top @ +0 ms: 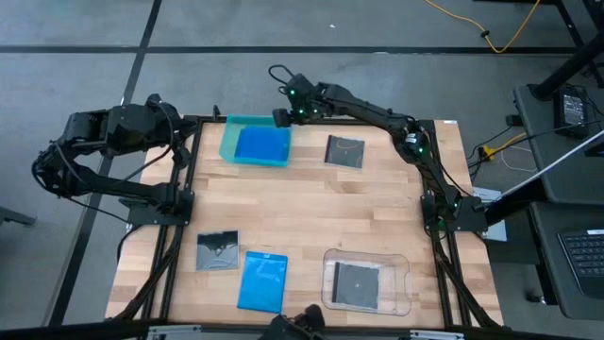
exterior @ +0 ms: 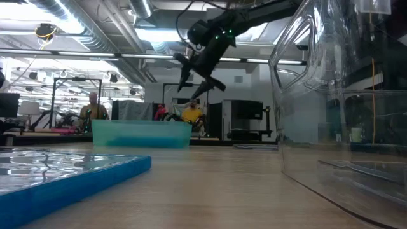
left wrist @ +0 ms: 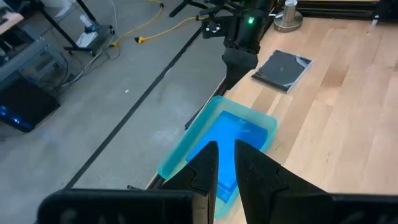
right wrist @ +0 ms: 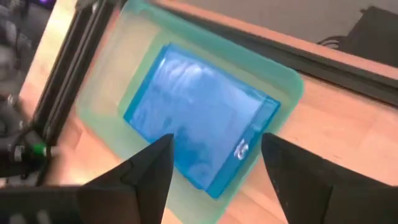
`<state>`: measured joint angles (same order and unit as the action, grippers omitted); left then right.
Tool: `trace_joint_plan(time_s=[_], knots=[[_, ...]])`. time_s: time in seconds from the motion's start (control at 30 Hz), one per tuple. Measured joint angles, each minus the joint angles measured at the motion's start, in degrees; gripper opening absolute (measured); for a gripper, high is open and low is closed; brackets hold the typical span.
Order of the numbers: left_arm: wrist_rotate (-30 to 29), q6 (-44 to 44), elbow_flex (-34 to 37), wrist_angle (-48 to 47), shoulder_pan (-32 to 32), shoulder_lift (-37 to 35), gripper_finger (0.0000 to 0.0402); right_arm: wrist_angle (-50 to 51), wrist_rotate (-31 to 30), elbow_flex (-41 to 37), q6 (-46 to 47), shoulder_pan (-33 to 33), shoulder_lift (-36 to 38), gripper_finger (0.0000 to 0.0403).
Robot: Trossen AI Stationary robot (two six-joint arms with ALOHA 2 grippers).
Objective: Pick & place jewel cases by type
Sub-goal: Put the bottom black CD case into the transparent bin
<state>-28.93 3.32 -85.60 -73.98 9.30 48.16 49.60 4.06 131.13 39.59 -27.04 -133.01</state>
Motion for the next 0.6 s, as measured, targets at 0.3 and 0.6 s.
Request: trace_joint_plan(time_s=[0.3,0.6], knots=[[0.1,1.9,0.0,-2.0,0.0,0.0,0.0043,11.7,-4.6,3.4,-21.3,4.7,0.8,0.0244],[2.4,9.0,5.7,-4.0,0.0,-1.2,0.0047,28.2,-22.1,3.4,-32.1,15.6,1.3,0.0244]])
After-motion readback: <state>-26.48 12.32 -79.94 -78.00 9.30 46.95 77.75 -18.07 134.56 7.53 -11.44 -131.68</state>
